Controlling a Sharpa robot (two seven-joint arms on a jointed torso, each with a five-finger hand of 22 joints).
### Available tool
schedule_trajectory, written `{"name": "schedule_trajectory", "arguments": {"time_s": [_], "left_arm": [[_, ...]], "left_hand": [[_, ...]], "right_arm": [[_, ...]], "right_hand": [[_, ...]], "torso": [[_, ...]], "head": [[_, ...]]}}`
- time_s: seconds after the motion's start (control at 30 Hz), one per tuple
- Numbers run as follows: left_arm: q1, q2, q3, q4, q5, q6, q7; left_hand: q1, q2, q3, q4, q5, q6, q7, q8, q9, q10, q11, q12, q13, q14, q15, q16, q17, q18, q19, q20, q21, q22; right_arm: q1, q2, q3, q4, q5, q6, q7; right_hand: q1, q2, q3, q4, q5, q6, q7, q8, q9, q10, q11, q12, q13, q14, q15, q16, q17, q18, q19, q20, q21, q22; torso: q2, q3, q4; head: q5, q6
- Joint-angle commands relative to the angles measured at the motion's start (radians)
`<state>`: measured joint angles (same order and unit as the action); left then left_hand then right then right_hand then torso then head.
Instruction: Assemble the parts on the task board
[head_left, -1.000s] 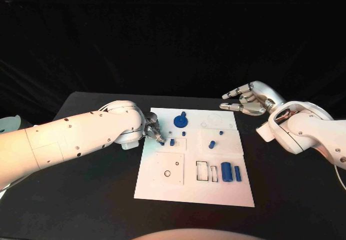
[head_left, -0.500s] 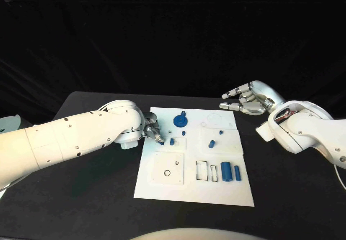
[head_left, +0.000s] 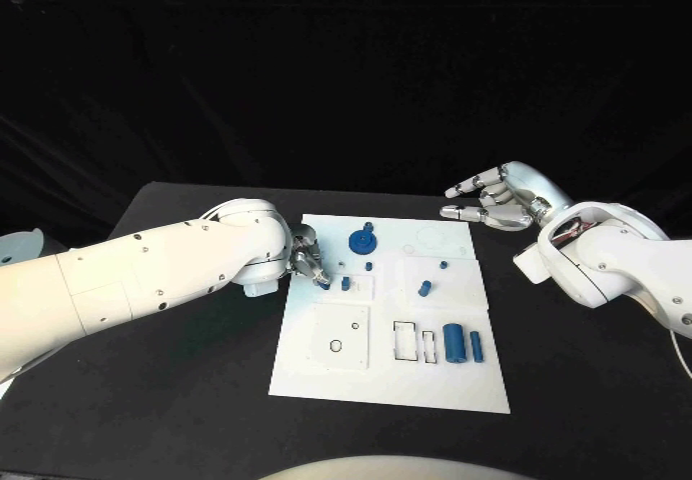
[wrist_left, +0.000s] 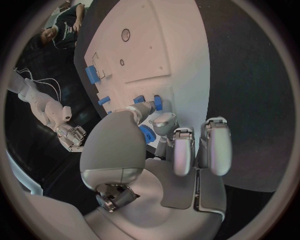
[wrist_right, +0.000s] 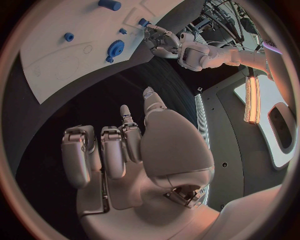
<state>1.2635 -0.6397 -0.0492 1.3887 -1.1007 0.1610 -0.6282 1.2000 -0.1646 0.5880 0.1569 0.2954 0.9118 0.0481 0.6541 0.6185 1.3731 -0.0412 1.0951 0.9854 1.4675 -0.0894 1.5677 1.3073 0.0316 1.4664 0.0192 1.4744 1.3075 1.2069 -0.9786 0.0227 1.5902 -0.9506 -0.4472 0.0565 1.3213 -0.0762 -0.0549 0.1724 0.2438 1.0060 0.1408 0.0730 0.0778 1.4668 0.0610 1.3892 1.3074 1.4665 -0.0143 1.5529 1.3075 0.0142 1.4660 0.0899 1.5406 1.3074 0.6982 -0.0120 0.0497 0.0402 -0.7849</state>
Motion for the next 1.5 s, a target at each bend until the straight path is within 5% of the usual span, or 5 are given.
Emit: {"name": "schedule_trajectory", "arguments": {"time_s": [0.03,0.77,1.07,1.5], "left_arm": [[-0.008,0.009,-0.006,-0.008,0.006,0.049,-0.013],[-0.008,0.041,-0.006,-0.045,0.018,0.092,-0.024],[-0.008,0.045,-0.006,-0.056,0.014,0.09,-0.025],[-0.008,0.035,-0.005,-0.051,0.012,0.054,-0.024]], "left_hand": [[-0.014,0.001,0.132,-0.129,0.005,0.024,-0.017,0.006,-0.001,0.013,-0.001,0.009,0.008,0.103,-0.006,0.003,0.263,-0.002,0.064,-0.008,0.003,0.15],[-0.13,0.018,-0.063,-0.057,0.0,0.081,-0.042,-0.001,-0.028,0.046,-0.019,0.081,0.1,0.103,-0.022,0.003,0.263,-0.009,0.074,-0.02,0.025,0.18],[-0.141,0.023,-0.09,-0.044,0.0,0.086,-0.044,-0.002,-0.031,0.048,-0.021,0.086,0.108,0.103,-0.023,0.003,0.263,-0.01,0.075,-0.021,0.028,0.184],[-0.196,-0.005,-0.285,0.029,-0.005,0.101,-0.042,-0.005,-0.043,0.049,-0.02,0.088,0.119,0.103,-0.023,0.003,0.263,-0.011,0.077,-0.022,0.03,0.189]], "right_arm": [[-0.001,0.001,0.0,0.001,-0.004,0.013,0.007],[-0.001,-0.001,0.0,0.003,-0.004,0.017,0.004],[-0.001,-0.001,0.0,0.004,-0.004,0.018,0.004],[0.0,-0.003,0.0,0.005,-0.004,0.018,0.003]], "right_hand": [[0.001,0.012,-0.005,0.0,0.005,0.005,-0.002,0.003,0.001,0.023,-0.007,-0.003,0.165,0.095,-0.004,-0.005,0.224,0.001,0.072,-0.003,-0.004,0.203],[0.002,0.012,-0.006,0.0,0.006,0.005,-0.002,0.003,0.001,0.023,-0.007,-0.004,0.164,0.095,-0.004,-0.006,0.223,0.001,0.071,-0.003,-0.004,0.202],[0.001,0.012,-0.007,0.001,0.006,0.005,-0.002,0.003,0.0,0.023,-0.007,-0.005,0.164,0.095,-0.004,-0.006,0.222,0.001,0.071,-0.003,-0.005,0.201],[-0.001,0.012,-0.01,0.002,0.007,0.005,-0.001,0.002,0.0,0.022,-0.007,-0.005,0.163,0.095,-0.004,-0.006,0.222,0.001,0.071,-0.003,-0.005,0.201]], "torso": [[0.001,0.0001,0.0006],[0.001,0.0009,0.0002],[0.0,0.0009,0.0001],[0.0,0.0002,0.0]], "head": [[0.0,-0.001],[-0.004,-0.005],[-0.006,-0.005],[-0.011,-0.004]]}}
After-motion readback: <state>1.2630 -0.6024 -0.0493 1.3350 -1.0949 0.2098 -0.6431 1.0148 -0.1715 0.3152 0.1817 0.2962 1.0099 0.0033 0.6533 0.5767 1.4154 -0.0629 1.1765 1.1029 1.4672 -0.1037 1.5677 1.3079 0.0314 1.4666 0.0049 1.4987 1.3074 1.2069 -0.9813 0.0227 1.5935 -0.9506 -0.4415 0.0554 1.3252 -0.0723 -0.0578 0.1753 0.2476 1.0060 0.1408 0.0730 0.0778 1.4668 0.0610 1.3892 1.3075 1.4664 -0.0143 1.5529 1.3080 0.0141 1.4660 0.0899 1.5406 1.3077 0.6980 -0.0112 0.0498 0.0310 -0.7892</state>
